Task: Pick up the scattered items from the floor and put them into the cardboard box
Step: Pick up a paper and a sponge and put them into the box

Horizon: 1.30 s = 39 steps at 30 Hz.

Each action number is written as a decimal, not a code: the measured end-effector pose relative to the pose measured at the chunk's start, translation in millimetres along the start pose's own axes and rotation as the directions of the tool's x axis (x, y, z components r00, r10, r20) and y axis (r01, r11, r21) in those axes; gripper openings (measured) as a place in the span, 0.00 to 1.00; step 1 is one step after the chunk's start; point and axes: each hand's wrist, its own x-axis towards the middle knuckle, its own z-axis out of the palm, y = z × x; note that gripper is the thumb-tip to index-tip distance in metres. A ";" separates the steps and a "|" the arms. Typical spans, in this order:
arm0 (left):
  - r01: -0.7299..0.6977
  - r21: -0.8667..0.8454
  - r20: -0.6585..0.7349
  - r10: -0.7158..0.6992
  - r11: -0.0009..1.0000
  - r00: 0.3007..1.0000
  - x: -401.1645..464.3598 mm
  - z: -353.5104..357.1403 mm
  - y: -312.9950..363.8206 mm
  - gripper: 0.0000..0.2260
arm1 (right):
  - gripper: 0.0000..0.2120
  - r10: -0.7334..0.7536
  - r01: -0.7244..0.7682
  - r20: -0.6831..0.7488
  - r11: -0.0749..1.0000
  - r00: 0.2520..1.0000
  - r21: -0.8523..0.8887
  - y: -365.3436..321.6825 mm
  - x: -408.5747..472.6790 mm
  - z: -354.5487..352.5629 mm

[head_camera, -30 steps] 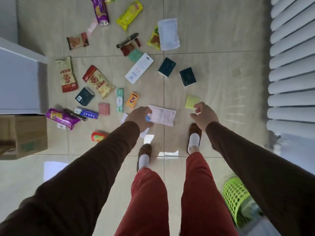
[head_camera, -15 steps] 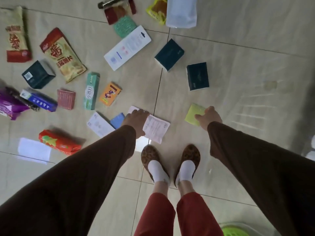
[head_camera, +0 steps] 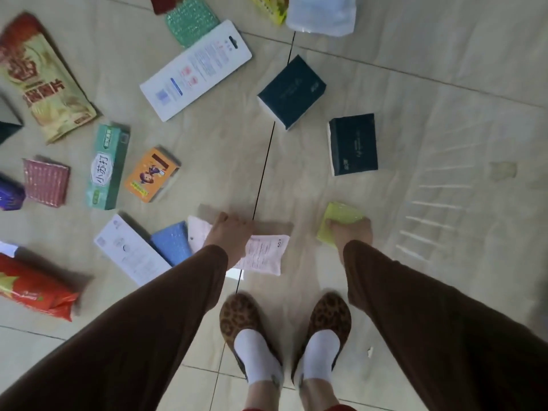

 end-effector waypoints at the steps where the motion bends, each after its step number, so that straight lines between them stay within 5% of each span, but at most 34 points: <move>1: 0.019 -0.057 0.011 -0.018 0.998 1.000 -2.9 -8.2 -2.4 0.16 | 0.33 -0.035 0.035 0.022 0.999 0.999 0.006 -2.5 -4.8 -1.5; 4: 0.076 -0.312 0.018 -0.074 0.947 0.997 -16.5 -45.9 -11.5 0.12 | 0.23 -0.109 0.108 0.053 0.994 0.993 0.029 -22.4 -30.9 -19.3; 8: 0.177 -0.752 0.026 -0.240 0.634 0.971 -35.7 -115.0 -31.7 0.09 | 0.21 -0.225 0.223 0.068 0.974 0.972 0.028 -59.7 -62.6 -58.7; 13: 0.080 -0.906 -0.065 -0.324 0.416 0.944 -4.8 -191.2 -54.1 0.12 | 0.22 -0.319 0.319 0.049 0.948 0.946 0.015 -107.4 -53.8 -89.1; 16: 0.044 -0.907 -0.108 -0.333 0.418 0.937 42.5 -221.5 -60.8 0.13 | 0.25 -0.329 0.328 0.052 0.944 0.943 0.013 -129.6 -29.3 -80.8; 22: 0.104 -0.733 -0.197 -0.357 0.672 0.913 130.9 -234.9 -61.7 0.22 | 0.26 -0.335 0.338 0.048 0.934 0.941 -0.112 -142.3 20.4 -53.5; 27: 0.142 -0.778 -0.066 -0.304 0.612 0.950 168.3 -213.2 -65.1 0.30 | 0.30 -0.374 0.378 0.058 0.918 0.926 -0.123 -138.0 36.3 -37.6; 33: 0.178 -0.713 -0.102 -0.352 0.678 0.930 152.5 -224.0 -49.9 0.18 | 0.26 -0.382 0.383 0.068 0.865 0.922 -0.323 -150.8 24.7 -42.6; 35: 0.184 -0.767 -0.071 -0.367 0.615 0.928 137.8 -219.7 -51.6 0.18 | 0.27 -0.368 0.383 0.109 0.881 0.924 -0.279 -153.4 15.6 -45.1; 39: 0.109 -0.949 -0.005 -0.362 0.294 0.932 82.4 -194.2 -69.6 0.17 | 0.19 -0.406 0.420 0.180 0.906 0.896 -0.050 -149.9 -15.6 -53.1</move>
